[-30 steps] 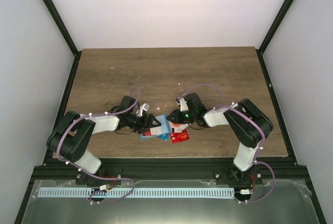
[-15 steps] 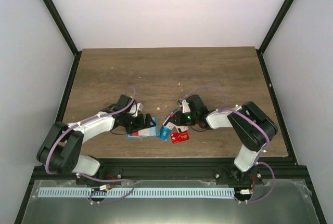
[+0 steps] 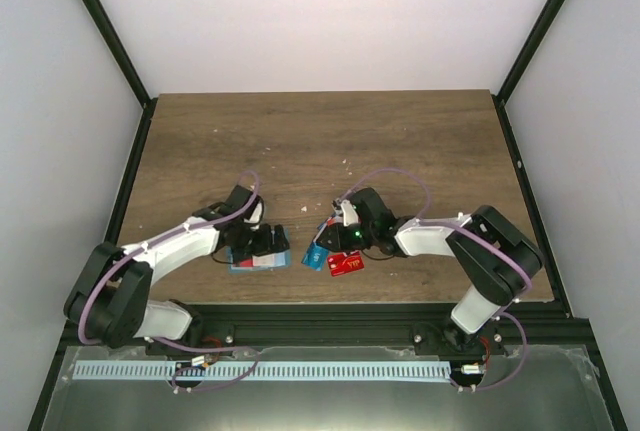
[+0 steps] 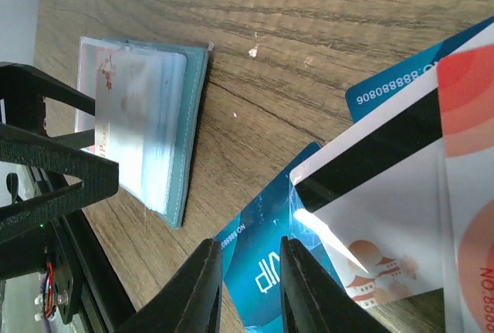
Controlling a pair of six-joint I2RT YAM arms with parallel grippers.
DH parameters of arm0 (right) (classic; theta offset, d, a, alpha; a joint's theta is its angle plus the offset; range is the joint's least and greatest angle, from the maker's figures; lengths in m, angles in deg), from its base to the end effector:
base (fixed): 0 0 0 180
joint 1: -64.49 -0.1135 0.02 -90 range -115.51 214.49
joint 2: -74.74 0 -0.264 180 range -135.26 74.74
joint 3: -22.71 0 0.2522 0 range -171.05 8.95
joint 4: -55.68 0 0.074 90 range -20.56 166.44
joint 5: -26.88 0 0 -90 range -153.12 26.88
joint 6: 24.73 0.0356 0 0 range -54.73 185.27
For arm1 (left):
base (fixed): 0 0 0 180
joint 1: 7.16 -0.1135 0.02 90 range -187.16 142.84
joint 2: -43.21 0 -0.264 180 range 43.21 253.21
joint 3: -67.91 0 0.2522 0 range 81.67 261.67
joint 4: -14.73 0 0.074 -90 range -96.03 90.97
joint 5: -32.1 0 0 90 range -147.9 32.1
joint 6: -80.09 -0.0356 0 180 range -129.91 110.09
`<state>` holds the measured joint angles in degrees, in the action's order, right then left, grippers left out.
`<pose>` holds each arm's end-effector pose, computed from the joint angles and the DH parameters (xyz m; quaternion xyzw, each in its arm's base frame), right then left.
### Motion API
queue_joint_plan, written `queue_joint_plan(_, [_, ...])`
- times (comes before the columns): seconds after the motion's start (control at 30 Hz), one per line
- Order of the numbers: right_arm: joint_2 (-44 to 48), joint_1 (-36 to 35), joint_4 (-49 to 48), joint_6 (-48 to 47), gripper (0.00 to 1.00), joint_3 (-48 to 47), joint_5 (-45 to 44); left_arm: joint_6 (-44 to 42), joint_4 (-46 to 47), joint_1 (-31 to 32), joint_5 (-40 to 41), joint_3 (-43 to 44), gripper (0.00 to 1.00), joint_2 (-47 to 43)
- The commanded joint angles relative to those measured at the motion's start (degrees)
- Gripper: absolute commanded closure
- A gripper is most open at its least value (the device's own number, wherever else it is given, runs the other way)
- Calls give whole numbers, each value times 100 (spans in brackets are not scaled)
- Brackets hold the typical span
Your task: Put the credit cards into the card holder
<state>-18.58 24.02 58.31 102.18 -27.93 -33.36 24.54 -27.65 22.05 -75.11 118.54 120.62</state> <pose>0.2125 0.2046 0.1315 -0.1253 0.8904 0.4151 0.1383 0.1921 -0.1195 0.1566 -0.0174 0.9727 -0.2193 0.0743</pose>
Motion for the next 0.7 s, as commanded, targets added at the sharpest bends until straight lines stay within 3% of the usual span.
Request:
queue_joint_plan(0.0, [165, -49, 282, -25, 77, -183, -170, 110, 213, 59, -6, 97, 0, 364])
queue_joint_plan(0.37, [464, -26, 937, -70, 75, -214, -927, 427, 72, 748, 664, 1301, 0, 1355])
queue_joint_plan(0.67, [763, 8, 1147, -169, 73, -265, -1019, -232, -1577, 758, 1923, 1884, 0, 1006])
